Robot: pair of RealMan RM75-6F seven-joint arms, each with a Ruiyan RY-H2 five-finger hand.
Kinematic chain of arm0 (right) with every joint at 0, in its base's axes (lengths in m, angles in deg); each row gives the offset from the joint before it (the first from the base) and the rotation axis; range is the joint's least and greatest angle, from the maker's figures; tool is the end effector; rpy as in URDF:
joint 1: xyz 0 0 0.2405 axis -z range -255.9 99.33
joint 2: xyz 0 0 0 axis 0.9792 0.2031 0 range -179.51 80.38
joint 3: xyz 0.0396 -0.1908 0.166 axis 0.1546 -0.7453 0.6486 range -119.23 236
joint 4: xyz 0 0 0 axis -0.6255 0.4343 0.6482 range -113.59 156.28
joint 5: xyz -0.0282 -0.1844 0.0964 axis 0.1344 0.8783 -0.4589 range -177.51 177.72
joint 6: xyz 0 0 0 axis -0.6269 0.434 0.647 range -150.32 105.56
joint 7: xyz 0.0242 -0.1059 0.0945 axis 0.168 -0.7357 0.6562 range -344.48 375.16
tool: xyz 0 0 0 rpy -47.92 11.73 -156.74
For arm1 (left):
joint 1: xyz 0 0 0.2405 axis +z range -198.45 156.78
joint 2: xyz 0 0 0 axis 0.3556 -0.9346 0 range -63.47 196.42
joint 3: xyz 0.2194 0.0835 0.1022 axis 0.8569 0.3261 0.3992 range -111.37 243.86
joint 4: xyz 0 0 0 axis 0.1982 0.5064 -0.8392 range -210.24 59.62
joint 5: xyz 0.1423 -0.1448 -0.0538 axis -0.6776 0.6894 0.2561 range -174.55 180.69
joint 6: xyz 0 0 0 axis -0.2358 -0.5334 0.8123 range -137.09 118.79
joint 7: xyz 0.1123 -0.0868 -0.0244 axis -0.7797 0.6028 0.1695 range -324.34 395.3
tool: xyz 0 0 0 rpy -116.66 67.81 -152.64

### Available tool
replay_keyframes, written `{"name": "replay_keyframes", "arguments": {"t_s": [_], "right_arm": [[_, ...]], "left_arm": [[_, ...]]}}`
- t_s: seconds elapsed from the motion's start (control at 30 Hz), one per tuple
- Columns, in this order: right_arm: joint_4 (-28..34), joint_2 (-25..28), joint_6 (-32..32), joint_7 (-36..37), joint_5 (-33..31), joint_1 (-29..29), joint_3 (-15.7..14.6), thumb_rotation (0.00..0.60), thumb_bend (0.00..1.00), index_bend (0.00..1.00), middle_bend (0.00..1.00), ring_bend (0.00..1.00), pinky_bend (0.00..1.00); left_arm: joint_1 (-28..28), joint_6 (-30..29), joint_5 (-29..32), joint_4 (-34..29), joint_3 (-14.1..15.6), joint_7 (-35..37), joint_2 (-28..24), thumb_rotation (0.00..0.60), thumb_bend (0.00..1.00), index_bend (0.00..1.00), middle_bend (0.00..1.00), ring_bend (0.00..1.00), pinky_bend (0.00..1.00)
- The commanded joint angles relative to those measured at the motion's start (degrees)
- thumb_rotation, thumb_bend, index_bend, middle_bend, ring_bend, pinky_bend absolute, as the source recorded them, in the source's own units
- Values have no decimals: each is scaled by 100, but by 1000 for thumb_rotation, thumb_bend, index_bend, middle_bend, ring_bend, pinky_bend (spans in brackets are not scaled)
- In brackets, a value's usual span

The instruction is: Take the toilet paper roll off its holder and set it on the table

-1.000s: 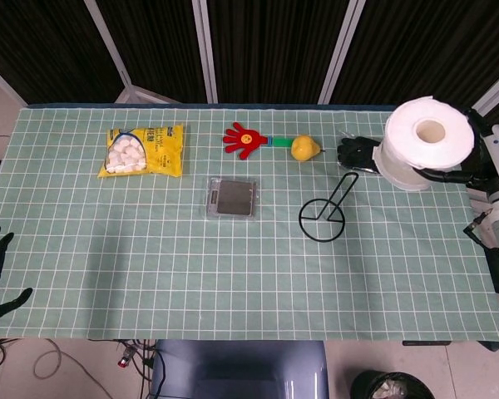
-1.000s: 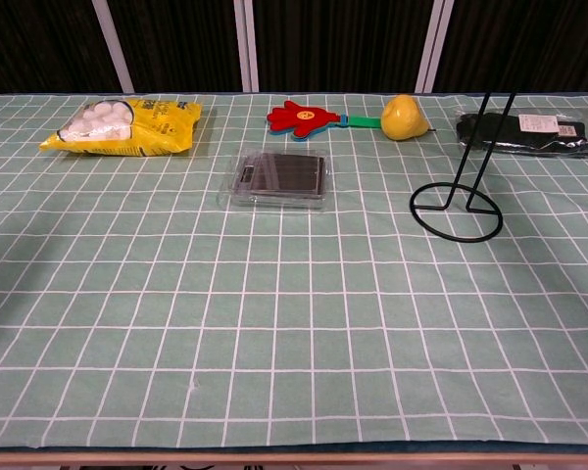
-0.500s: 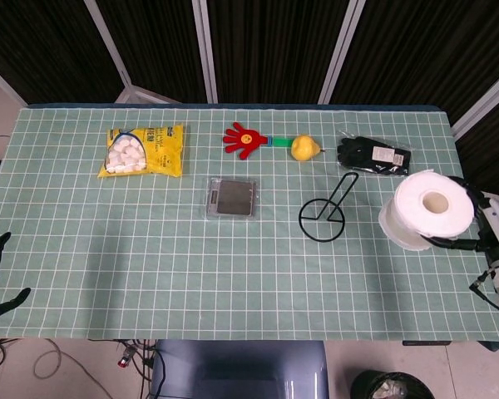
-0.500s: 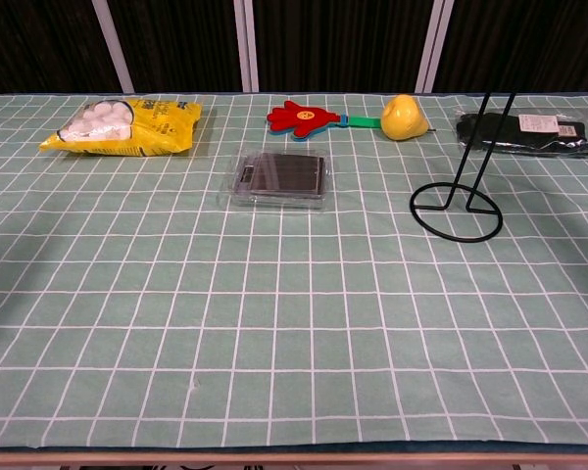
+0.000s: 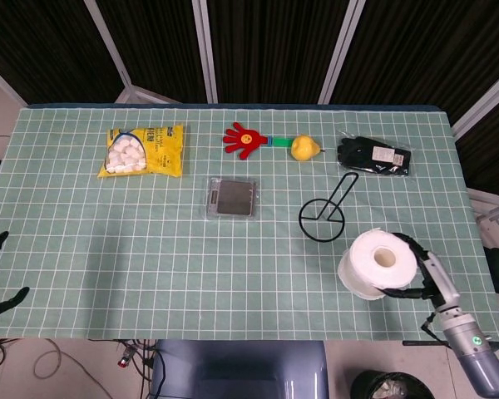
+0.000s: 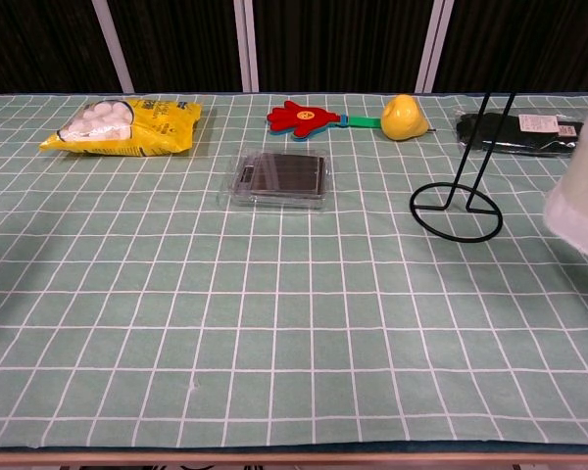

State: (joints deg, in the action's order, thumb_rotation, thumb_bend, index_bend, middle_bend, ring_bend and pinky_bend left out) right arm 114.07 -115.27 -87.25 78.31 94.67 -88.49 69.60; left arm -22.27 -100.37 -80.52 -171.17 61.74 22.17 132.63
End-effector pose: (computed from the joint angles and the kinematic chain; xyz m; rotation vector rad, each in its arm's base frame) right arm -0.2739 -0.2323 0.1176 1.0932 -1.9067 1.5886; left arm -0.3045 0.1667 0.1630 -1.2843 -0.7660 -0.8054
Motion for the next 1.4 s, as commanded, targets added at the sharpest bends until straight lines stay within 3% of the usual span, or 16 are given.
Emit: {"name": "replay_keyframes", "arguments": {"t_s": [0.03,0.23,0.6,0.73,0.83,1.0,1.07,1.4], "right_arm": [[-208,-569,72,-355,-154,-275,-135,600,101,376,385,341,84],[-563,-1436,-139,-851,-693,-430,5,600,101,376,385,317,61],[-1117,-2071,-226,-1441,-1043,-591,-88,600,101,376,363,268,39],[-1172,-2025,-215,-1435,-1008,-603,-198,600,101,374,326,230,19],[-1117,-1915,-37,-1422,-1007,-614,-371,600,102,316,272,190,6],[-1008,-1755,295,-1261,-997,-707,-560,600,101,47,88,53,0],[-996,-1717,329,-1204,-980,-728,-598,600,101,7,41,20,0],[-868,-1251,184,-839,-879,-729,-667,600,53,0,0,0,0]], "left_arm": [[-2,9,6,1,0,-7,3,600,101,118,0,0,0],[3,3,1,-4,6,-28,5,600,100,118,0,0,0],[-1,20,20,-18,4,-48,7,600,101,118,0,0,0],[3,10,26,-17,-1,-51,10,600,101,118,0,0,0],[-7,30,4,-19,18,-92,25,600,101,118,0,0,0],[1,11,8,-26,15,-111,30,600,101,118,0,0,0],[2,9,15,-25,9,-109,30,600,101,118,0,0,0],[-10,38,18,-15,16,-124,36,600,101,123,0,0,0]]}}
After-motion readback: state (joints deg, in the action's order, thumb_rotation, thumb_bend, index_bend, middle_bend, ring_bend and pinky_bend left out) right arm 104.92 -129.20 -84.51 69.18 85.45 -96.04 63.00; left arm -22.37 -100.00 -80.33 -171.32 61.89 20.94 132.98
